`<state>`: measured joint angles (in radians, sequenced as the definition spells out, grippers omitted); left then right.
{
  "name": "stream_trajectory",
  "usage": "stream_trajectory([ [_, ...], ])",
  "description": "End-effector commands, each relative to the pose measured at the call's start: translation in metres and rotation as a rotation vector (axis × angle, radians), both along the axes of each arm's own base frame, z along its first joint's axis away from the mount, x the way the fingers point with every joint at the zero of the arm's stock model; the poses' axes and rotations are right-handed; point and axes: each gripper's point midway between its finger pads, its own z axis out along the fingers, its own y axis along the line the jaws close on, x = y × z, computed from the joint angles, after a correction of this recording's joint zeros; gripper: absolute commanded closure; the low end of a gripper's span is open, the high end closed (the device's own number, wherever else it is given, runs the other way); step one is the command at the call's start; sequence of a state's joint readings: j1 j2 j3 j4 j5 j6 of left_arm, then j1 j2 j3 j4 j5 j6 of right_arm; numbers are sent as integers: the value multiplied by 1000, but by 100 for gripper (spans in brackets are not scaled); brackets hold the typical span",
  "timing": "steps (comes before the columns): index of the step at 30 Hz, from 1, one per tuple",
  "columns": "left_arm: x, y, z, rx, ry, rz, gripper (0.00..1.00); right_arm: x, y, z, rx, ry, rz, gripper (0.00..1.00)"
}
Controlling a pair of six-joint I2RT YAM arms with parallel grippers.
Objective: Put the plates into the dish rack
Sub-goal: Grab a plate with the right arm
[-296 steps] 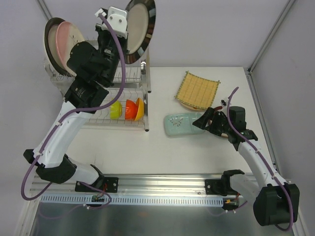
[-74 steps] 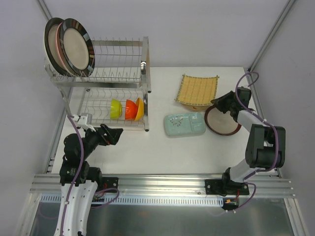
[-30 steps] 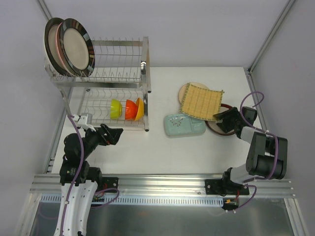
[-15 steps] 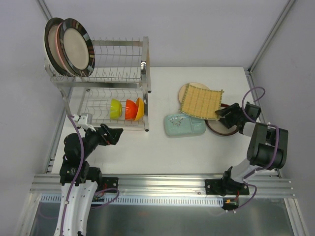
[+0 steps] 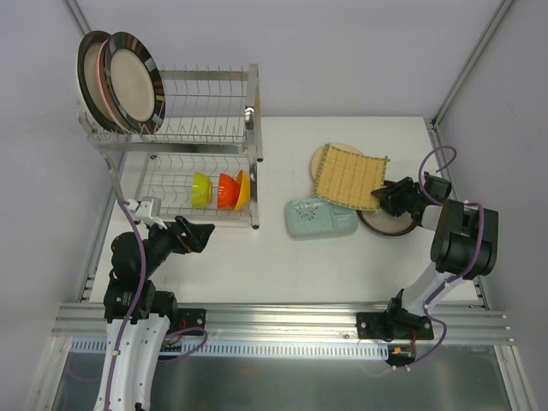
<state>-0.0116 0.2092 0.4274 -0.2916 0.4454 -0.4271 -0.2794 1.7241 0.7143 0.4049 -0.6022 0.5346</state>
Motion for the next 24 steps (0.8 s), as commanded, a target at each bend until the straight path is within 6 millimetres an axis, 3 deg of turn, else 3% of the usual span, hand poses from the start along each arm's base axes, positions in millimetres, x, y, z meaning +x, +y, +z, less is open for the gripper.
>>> stream_trajectory([
  [1,-1,-4,8,-1,-24,-28,1,17,2,22,23,-112,29,59],
  [5,-1,-4,8,-8,-17,-28,1,19,5,30,44,-143,37,78],
  [14,-8,-16,24,-84,0,-83,1,19,10,63,76,-224,47,99],
  [20,-12,-23,46,-144,3,-110,1,18,16,105,130,-314,43,99],
  [24,-11,-25,50,-194,34,-108,1,13,21,133,152,-361,42,99],
])
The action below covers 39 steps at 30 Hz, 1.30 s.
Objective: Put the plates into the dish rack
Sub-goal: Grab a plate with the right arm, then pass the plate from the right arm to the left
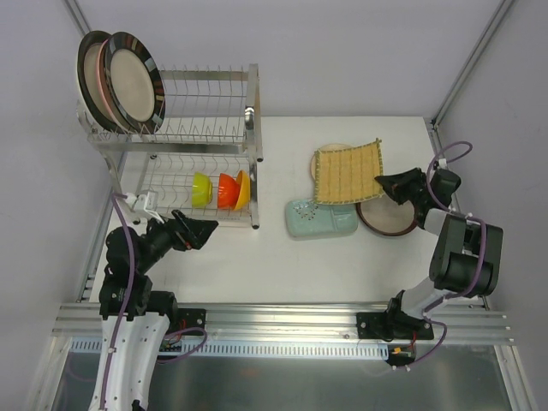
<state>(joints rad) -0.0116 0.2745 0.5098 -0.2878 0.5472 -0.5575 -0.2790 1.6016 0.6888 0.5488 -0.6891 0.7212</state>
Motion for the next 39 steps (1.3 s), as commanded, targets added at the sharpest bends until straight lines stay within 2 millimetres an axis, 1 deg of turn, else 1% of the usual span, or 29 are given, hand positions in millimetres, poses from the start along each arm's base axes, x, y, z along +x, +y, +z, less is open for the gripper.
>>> stream_trajectory([
  [1,-2,-7,20,-76,1,-28,1,-1,11,74,20,-214,41,99],
  [2,-2,-9,22,-102,17,-32,1,-3,13,78,24,-221,44,99],
  [3,-2,-10,24,-113,22,-37,1,-6,14,88,30,-238,43,99],
  [7,-2,-13,32,-153,34,-35,1,-15,20,104,44,-258,51,99],
  [8,-2,-14,34,-165,38,-35,1,-20,21,112,42,-274,52,99],
  [10,-2,-14,40,-177,33,-34,1,-25,24,117,44,-272,56,99],
  [11,-2,-15,43,-188,37,-36,1,-30,26,125,43,-288,59,99],
  [12,-3,-18,47,-196,32,-45,1,-33,27,125,45,-279,60,99],
  [14,-1,-19,48,-206,41,-47,1,-41,29,134,42,-295,62,99],
  [17,3,-26,49,-223,47,-58,1,-51,32,139,44,-297,68,100],
  [18,0,-34,47,-226,57,-88,1,-55,33,145,43,-310,65,99],
  [19,4,-35,46,-226,62,-71,1,-59,35,145,48,-308,67,100],
  [21,7,-41,50,-226,48,-71,1,-66,37,150,54,-320,67,99],
  [22,8,-50,48,-219,58,-82,1,-69,40,147,57,-317,68,99],
  [24,10,-59,55,-219,43,-93,1,-73,43,145,59,-315,68,99],
  [25,8,-70,52,-211,61,-124,1,-77,48,147,64,-323,79,99],
  [26,13,-72,52,-208,59,-97,1,-80,50,142,72,-311,82,99],
  [27,15,-77,58,-215,42,-101,1,-82,53,143,77,-321,87,100],
  [28,19,-83,51,-200,65,-96,1,-87,56,147,93,-333,87,99],
  [29,15,-94,56,-204,50,-130,1,-91,57,143,99,-330,86,99],
  [30,21,-96,61,-212,28,-107,1,-94,58,143,100,-334,84,99],
  [31,24,-104,57,-194,38,-109,1,-98,60,148,99,-349,88,99],
  [32,19,-115,57,-188,37,-144,1,-100,60,149,106,-347,90,99],
  [33,25,-117,62,-182,21,-108,1,-102,62,148,116,-343,94,100],
  [34,29,-124,59,-165,25,-107,1,-104,63,149,127,-348,100,100],
  [35,32,-127,60,-150,18,-101,1,-105,65,151,172,-335,95,99],
  [36,32,-132,65,-147,5,-96,1,-107,65,153,184,-362,98,99],
  [38,39,-141,61,-126,11,-79,2,-110,69,156,242,-356,102,99],
  [39,40,-144,65,-131,6,-76,3,-112,70,158,255,-376,107,99],
])
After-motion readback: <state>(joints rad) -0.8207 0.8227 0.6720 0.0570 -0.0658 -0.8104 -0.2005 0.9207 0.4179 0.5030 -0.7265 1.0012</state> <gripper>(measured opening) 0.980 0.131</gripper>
